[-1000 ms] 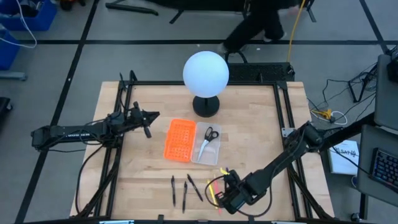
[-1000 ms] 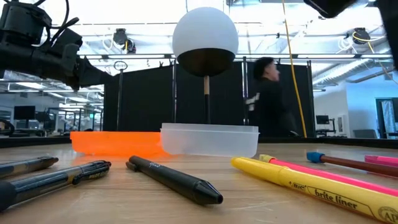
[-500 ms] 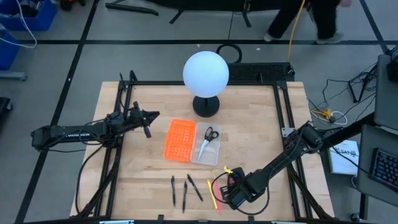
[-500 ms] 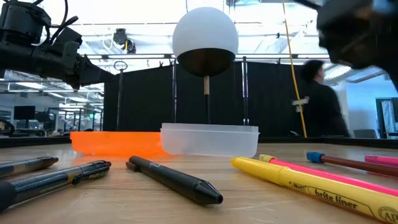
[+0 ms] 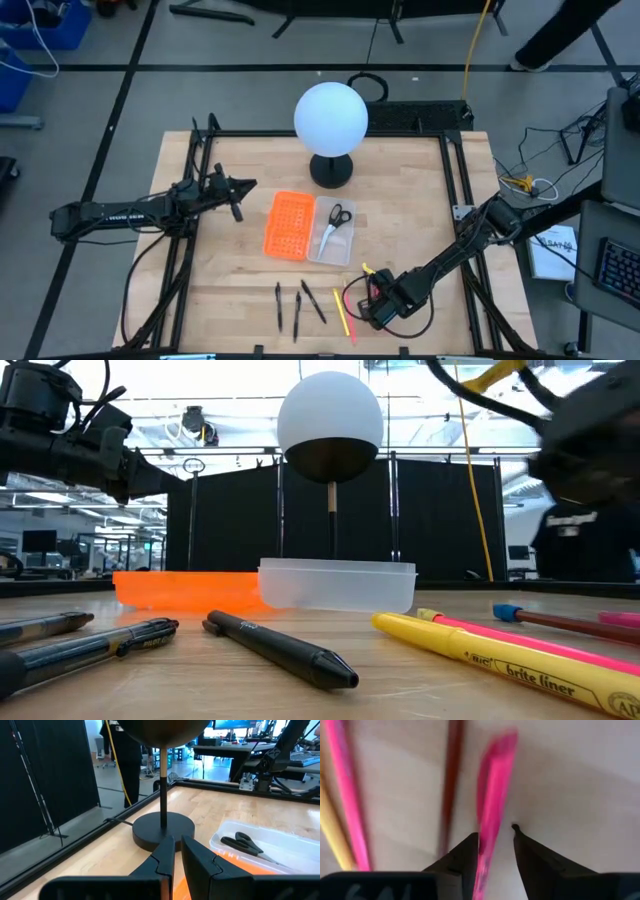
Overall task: Pick & place school supplies into a supply box
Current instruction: Put the pink pen into the supply box
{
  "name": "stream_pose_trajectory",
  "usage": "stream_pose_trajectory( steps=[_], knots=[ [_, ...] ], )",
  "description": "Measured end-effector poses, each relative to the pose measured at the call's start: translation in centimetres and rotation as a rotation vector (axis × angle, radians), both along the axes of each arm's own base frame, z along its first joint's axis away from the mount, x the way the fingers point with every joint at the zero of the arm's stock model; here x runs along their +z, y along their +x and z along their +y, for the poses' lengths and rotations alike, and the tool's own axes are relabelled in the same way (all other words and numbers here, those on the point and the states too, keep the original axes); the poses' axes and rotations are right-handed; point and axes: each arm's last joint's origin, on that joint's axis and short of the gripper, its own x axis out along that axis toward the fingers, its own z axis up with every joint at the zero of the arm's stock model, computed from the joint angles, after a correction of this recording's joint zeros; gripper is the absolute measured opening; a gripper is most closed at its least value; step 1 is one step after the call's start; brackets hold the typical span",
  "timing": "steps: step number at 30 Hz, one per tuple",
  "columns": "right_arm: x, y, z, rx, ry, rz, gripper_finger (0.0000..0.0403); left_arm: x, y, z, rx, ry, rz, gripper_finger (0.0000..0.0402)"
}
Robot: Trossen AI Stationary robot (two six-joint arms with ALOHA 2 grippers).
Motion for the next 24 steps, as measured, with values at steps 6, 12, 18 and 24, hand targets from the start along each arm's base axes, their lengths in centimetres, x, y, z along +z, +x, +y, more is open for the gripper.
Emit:
stream_pose_trajectory(
  steps=[6,12,18,24],
  knots=[
    [-1.1,-1.6,-1.0,0.026,-0.038,0.111,0.0105,-0.1,0.0,0.0,0.000,-0.002,0.009,0.0042],
    [-1.2,-1.7,-1.0,0.177,-0.028,0.098,0.0093,-0.3,0.0,0.0,0.000,-0.022,0.025,0.0042],
    [-1.2,-1.8,-1.0,0.267,-0.051,0.071,0.0072,-0.3,0.0,-0.1,-0.046,-0.029,0.024,0.0042],
    [-1.2,-1.6,-1.2,0.248,-0.083,0.051,0.0019,-0.2,0.1,-0.2,-0.077,-0.029,0.020,0.0042]
  ],
)
